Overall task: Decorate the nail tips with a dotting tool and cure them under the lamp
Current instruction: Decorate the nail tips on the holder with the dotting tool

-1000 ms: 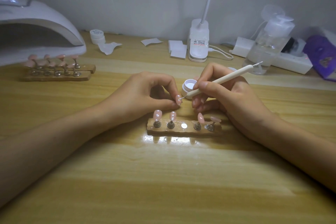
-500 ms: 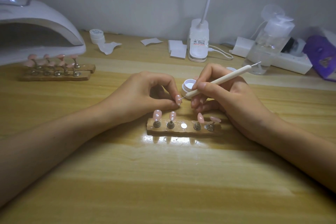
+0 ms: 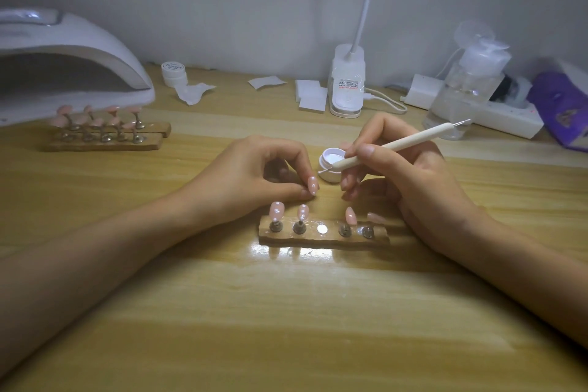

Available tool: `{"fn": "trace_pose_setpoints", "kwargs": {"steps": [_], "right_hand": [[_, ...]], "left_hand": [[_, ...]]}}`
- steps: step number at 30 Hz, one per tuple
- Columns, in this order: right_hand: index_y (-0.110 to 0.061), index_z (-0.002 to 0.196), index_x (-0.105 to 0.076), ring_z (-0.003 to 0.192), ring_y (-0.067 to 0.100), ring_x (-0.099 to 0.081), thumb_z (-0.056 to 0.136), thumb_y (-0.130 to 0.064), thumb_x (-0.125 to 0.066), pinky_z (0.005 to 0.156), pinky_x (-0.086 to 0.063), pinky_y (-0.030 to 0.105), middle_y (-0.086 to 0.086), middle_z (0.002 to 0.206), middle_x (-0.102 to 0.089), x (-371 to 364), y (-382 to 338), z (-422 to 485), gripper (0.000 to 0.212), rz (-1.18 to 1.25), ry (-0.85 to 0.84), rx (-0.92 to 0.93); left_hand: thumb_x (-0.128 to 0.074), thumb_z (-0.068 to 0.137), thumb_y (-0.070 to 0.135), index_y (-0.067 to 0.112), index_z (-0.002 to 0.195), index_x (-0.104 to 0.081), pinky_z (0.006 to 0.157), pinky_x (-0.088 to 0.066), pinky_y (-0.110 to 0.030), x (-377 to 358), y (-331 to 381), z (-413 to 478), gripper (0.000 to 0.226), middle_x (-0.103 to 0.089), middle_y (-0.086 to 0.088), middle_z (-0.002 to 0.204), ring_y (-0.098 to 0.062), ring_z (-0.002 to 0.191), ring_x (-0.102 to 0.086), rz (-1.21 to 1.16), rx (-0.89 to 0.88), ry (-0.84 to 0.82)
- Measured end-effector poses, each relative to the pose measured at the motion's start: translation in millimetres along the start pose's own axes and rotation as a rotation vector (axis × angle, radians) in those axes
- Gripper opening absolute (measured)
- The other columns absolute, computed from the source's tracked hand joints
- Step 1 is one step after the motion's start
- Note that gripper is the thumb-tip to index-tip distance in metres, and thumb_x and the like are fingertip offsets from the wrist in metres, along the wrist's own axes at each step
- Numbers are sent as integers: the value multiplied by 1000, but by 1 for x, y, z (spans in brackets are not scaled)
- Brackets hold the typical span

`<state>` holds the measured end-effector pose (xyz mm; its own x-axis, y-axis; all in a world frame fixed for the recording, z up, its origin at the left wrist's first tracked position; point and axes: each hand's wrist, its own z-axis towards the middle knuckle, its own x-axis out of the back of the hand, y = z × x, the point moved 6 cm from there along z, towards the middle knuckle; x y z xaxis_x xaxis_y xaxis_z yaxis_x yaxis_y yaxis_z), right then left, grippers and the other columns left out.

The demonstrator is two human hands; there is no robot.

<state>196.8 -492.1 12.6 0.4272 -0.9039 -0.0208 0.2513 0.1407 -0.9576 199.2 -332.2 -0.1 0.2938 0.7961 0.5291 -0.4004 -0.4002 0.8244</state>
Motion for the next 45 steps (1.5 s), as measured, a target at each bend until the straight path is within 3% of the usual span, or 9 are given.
{"fn": "trace_pose_setpoints", "kwargs": {"steps": [7,14,16,18,21,27,36,41,45], "right_hand": [[-22,70,-59,62,12,-63,88,-17,-55,56,-53,25,5,68,-65,8,0,3,19,92,70,-27],[-22,70,-53,59,8,-56,91,-18,-51,57,-51,20,-1,64,-58,22,7,6,21,263,160,-103],[-21,72,-52,58,8,-54,91,-19,-50,56,-51,20,-1,63,-57,23,7,6,19,286,172,-110],[-19,74,-49,58,9,-54,87,-21,-51,55,-50,20,-1,63,-57,24,7,6,14,294,174,-114],[-18,75,-48,57,9,-53,84,-22,-52,54,-50,20,0,62,-57,25,8,6,11,295,174,-112],[-18,75,-48,56,9,-53,85,-22,-52,54,-50,21,1,63,-57,26,9,6,11,296,167,-110],[-17,75,-47,55,8,-54,84,-23,-53,53,-50,20,1,62,-57,26,10,6,12,304,177,-124],[-18,75,-48,55,8,-54,85,-23,-53,53,-50,20,0,62,-57,26,10,6,12,305,170,-123],[-17,77,-48,56,7,-55,90,-19,-53,54,-50,19,-1,63,-58,27,11,6,14,302,163,-120]], "left_hand": [[-78,80,9,18,80,-71,64,-43,-6,2,-1,-1,12,-72,14,76,4,68,-65,-38,67,23],[-79,72,27,21,77,-67,83,-51,-21,15,17,-12,14,-74,1,89,-11,87,-66,-354,84,144],[-84,74,31,23,77,-68,82,-50,-29,14,31,-19,19,-74,2,89,-19,85,-66,-296,45,140],[-77,74,37,25,78,-68,79,-49,-35,9,47,-27,16,-74,7,88,-19,87,-66,-139,-25,123],[-74,79,26,27,78,-69,69,-49,-43,-7,66,-38,6,-71,10,87,-20,96,-61,31,-153,54],[-71,76,31,35,75,-64,85,-38,-35,-17,55,-41,8,-67,23,87,-11,99,-54,246,-110,109],[-65,74,41,32,75,-63,73,-35,-26,-18,36,-38,9,-63,15,80,-11,85,-54,213,-4,119],[-76,77,19,30,70,-63,60,-36,-12,-18,33,-36,18,-62,12,70,-5,61,-53,94,23,103],[-76,79,14,30,70,-64,58,-37,-12,-17,29,-36,21,-60,13,66,-3,57,-50,92,47,96]]}}
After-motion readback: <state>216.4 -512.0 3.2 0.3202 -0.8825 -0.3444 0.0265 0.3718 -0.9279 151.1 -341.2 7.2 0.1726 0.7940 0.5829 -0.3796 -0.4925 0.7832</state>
